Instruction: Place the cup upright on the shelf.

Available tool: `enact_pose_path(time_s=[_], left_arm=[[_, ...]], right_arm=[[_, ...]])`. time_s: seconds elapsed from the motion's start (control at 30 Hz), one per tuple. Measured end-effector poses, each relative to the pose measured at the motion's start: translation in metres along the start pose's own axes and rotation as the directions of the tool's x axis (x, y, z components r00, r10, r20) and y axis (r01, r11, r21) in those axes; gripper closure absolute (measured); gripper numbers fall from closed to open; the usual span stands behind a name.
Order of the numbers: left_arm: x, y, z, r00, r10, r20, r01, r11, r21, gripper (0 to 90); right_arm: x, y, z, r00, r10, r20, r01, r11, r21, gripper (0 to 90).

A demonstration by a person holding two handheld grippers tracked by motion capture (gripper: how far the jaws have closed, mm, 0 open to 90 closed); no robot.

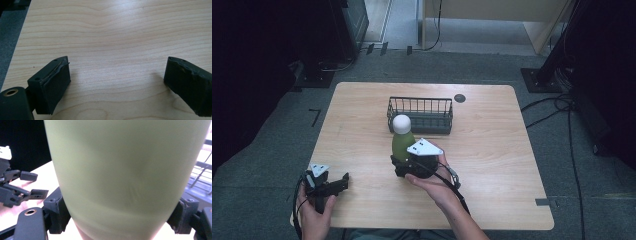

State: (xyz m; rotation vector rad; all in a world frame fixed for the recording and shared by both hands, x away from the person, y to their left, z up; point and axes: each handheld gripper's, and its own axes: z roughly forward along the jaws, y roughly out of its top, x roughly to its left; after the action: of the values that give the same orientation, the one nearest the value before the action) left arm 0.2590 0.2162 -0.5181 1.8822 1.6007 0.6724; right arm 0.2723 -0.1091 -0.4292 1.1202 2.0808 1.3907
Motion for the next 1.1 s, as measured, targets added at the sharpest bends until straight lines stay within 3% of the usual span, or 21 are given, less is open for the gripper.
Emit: enact_pose_path(time_s=[0.57,1.1], left_arm=[[0.000,0.000,0.000,1.0000,-0.002,0.000,0.002,1.0000,-0.003,7.2],[0.000,0.000,0.000,1.0000,-0.002,0.000,0.002,1.0000,-0.001,7.2]], right_arm=[[-0.023,0.032,-0.007,0.9975,-0.005,0.071,0.008,0.999,-0.045,20.1],[-0.047,0.062,-0.010,0.9908,0.038,0.130,-0.026,0.996,-0.088,20.1]])
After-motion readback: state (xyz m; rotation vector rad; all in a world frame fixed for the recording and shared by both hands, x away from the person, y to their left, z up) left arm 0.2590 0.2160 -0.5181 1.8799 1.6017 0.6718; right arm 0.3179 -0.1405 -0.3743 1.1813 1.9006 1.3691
